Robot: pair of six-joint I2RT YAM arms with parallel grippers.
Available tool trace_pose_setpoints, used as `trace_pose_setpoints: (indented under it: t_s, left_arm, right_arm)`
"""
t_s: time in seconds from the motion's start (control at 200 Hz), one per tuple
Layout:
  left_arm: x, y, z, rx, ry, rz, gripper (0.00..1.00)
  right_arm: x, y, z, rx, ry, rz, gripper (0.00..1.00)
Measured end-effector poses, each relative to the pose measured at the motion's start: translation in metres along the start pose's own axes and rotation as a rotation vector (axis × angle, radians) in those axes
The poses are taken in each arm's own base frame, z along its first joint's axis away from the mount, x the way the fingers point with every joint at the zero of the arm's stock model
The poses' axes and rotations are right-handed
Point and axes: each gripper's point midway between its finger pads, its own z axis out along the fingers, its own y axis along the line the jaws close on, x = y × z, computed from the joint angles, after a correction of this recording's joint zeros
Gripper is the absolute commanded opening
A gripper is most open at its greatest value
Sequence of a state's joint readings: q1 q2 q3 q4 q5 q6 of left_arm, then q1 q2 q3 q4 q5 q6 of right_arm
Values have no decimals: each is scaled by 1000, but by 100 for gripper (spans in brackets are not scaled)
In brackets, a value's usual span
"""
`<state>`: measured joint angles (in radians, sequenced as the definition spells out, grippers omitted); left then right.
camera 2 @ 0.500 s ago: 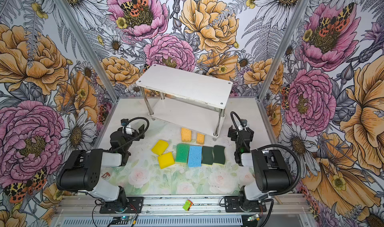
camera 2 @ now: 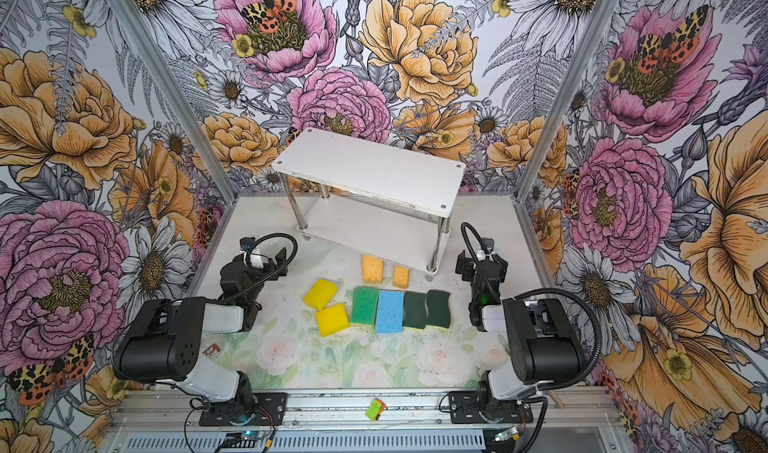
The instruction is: Place and organize the cleaning sponges onto the shelf
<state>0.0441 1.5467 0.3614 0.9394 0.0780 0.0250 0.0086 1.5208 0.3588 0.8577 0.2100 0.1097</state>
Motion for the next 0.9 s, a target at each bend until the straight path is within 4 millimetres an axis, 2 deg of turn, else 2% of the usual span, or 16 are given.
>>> trace_pose_setpoints:
  t_s: [0.13,0.53,0.701,0.901]
  left_arm:
    - [0,0,0,-8,0,1,99]
    - [-3,1,-5,-45,-35,7,99]
    - [-2,4,-13,-62,-43,7,99]
    - [-28,1,-23,-55,-80,9,99]
  right_arm:
    - [0,0,0,0,0,0,96]
    - [-8,-7,-3,41,-31,4,96]
    - [-31,-14,-18,67,-65,21,97]
    - [-63,-16,-42,53,-76,52,99]
